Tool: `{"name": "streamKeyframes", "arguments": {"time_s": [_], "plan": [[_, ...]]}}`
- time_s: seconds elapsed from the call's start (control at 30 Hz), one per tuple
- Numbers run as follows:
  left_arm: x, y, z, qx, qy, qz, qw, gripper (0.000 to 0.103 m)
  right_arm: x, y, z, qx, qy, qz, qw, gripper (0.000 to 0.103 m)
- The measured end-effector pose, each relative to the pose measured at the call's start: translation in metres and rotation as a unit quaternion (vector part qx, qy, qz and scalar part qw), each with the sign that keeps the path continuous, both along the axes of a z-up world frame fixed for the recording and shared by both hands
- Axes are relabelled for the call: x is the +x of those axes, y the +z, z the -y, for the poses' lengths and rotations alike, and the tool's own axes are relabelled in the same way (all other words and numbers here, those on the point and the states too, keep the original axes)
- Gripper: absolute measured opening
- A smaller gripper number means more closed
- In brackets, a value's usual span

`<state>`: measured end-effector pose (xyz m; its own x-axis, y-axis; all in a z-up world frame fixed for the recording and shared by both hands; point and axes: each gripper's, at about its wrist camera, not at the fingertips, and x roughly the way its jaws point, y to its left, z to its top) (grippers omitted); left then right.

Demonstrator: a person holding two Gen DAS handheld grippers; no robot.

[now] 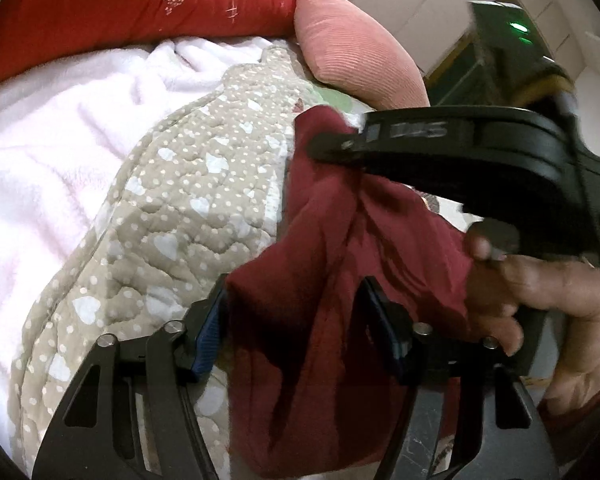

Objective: Fold small clothes

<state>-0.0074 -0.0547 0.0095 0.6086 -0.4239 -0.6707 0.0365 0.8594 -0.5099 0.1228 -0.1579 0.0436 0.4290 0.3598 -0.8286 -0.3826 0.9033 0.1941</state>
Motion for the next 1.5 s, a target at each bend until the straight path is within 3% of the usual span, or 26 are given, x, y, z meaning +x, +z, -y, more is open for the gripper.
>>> {"name": "streamKeyframes", "arguments": {"time_s": [0.07, 0.17, 0.43, 0.67, 0.9, 1.23, 1.5], "plan": [[-0.003, 0.003, 0.003, -0.014, -0.013, -0.001, 0.9998, 0.030, -0.007, 0.011, 0.010, 0.022, -0.003, 0.007, 1.000, 0.015], [-0.013, 0.018, 0.011, -0.005, -0.013, 0.017, 0.9998, 0.024, -0.017, 0.028, 0.027, 0.049, -0.008, 0.016, 0.999, 0.015], [-0.028, 0.062, 0.054, 0.027, -0.044, 0.054, 0.9972, 0.022, -0.045, 0.069, 0.073, 0.065, -0.023, 0.052, 0.996, 0.015], [-0.037, 0.084, 0.098, 0.060, -0.076, 0.069, 0.9929, 0.022, -0.060, 0.091, 0.118, 0.073, -0.042, 0.074, 0.994, 0.014], [-0.043, 0.094, 0.151, 0.102, -0.108, 0.074, 0.9862, 0.022, -0.072, 0.099, 0.170, 0.086, -0.066, 0.083, 0.991, 0.014], [-0.052, 0.101, 0.222, 0.127, -0.152, 0.081, 0.9769, 0.022, -0.091, 0.099, 0.248, 0.102, -0.104, 0.086, 0.986, 0.014], [-0.050, 0.081, 0.265, 0.132, -0.185, 0.054, 0.9723, 0.022, -0.098, 0.081, 0.303, 0.109, -0.133, 0.073, 0.982, 0.009]]}}
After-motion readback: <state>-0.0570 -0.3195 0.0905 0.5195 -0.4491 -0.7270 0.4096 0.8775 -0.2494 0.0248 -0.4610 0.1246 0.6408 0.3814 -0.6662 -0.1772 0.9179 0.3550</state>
